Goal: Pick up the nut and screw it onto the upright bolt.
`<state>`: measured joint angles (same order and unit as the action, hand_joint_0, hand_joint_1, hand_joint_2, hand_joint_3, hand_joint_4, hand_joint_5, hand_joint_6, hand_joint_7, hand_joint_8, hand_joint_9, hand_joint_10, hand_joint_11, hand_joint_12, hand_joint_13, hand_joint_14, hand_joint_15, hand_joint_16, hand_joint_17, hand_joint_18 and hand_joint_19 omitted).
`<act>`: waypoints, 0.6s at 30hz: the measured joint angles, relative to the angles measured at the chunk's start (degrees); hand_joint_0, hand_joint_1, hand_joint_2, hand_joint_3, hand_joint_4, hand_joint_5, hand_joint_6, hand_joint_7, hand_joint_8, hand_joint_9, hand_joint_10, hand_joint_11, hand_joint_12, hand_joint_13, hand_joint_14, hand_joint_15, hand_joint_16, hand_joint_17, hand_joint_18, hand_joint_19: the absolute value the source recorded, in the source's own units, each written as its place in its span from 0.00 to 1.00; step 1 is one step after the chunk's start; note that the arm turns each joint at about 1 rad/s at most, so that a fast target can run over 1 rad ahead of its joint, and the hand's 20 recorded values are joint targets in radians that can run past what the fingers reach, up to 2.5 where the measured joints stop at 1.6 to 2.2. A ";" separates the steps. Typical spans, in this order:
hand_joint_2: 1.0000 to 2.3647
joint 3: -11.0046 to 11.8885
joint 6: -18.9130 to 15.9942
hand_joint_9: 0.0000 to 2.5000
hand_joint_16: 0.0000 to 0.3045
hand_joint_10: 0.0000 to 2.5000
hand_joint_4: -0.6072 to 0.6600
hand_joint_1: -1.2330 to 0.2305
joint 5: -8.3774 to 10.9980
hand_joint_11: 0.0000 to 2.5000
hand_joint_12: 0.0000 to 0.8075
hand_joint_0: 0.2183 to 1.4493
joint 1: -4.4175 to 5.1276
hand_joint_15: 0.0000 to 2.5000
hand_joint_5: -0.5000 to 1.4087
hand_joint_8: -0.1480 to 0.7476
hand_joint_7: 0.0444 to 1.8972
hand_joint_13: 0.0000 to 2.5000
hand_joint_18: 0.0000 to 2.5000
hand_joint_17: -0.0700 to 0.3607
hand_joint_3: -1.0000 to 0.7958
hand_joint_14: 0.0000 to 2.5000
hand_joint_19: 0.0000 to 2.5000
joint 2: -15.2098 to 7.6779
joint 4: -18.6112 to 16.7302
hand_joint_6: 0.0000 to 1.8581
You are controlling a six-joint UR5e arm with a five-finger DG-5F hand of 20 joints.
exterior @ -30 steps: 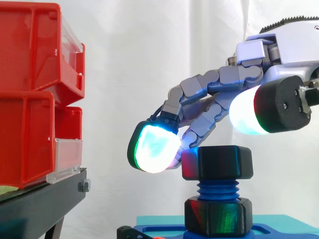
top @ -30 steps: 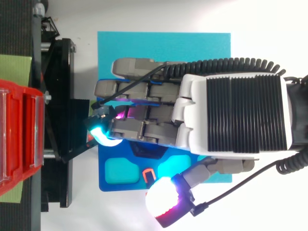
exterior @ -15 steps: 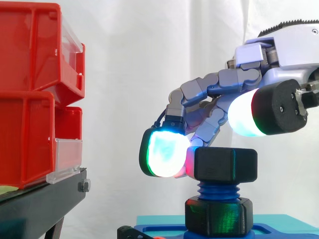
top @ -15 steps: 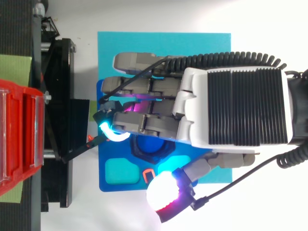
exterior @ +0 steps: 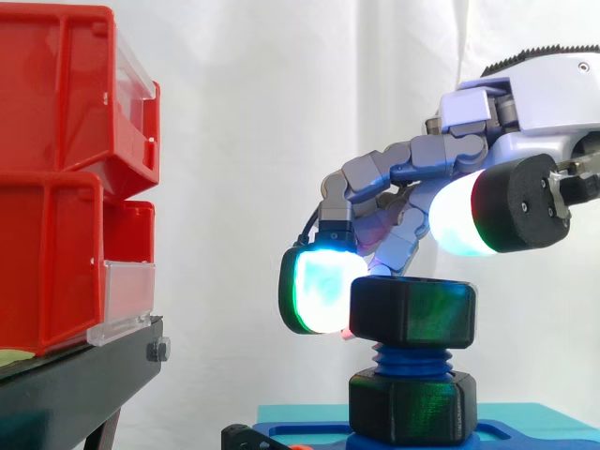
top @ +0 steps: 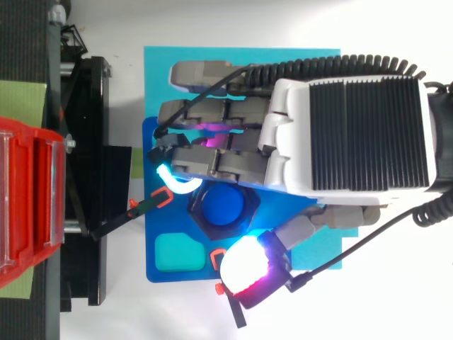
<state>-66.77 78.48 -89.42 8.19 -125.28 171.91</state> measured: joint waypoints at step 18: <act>0.00 0.50 1.29 0.46 0.01 0.00 0.58 0.60 -2.86 0.00 0.18 0.27 -2.14 0.00 0.30 0.42 0.72 0.30 0.14 0.18 0.28 0.00 0.00 0.09 0.54 0.29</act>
<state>-66.28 79.77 -92.28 6.05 -125.19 172.45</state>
